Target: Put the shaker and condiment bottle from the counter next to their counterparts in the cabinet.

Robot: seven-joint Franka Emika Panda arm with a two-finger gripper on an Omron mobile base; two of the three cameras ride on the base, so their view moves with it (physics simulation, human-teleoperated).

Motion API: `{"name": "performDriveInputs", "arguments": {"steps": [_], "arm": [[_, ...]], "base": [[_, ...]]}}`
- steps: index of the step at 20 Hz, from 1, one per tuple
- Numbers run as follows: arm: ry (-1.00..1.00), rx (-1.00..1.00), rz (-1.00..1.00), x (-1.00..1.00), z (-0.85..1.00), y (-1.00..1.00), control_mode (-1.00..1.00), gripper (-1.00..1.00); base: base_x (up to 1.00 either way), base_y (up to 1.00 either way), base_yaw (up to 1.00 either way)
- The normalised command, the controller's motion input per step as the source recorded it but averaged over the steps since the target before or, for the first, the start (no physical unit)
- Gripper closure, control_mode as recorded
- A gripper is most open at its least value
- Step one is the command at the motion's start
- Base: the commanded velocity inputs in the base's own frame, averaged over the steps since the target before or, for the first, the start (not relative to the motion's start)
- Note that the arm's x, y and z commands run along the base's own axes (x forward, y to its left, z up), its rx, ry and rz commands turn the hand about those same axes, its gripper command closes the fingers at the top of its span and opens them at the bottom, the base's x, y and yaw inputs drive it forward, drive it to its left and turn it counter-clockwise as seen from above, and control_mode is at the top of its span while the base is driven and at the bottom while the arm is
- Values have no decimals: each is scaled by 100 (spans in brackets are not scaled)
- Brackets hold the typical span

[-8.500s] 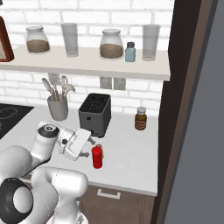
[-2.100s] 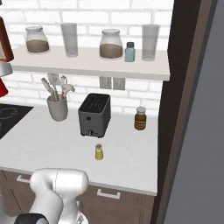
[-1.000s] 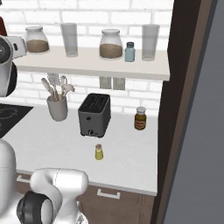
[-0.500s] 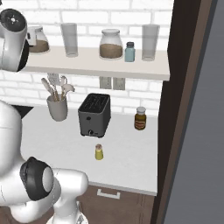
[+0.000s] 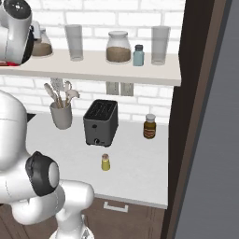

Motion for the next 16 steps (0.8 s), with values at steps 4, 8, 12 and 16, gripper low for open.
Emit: {"name": "performDriveInputs", "arguments": {"steps": [4,8,12,16], "arm": [[-27,-9,6,0,-32,39,-100,100],[-13,-3,4,0,-5,22,-100,100],[2,5,0,27,0,0,-100,100],[8,10,0,45,0,0,-100,100]], "base": [[0,0,0],[0,0,0],[0,0,0],[0,0,0]]}}
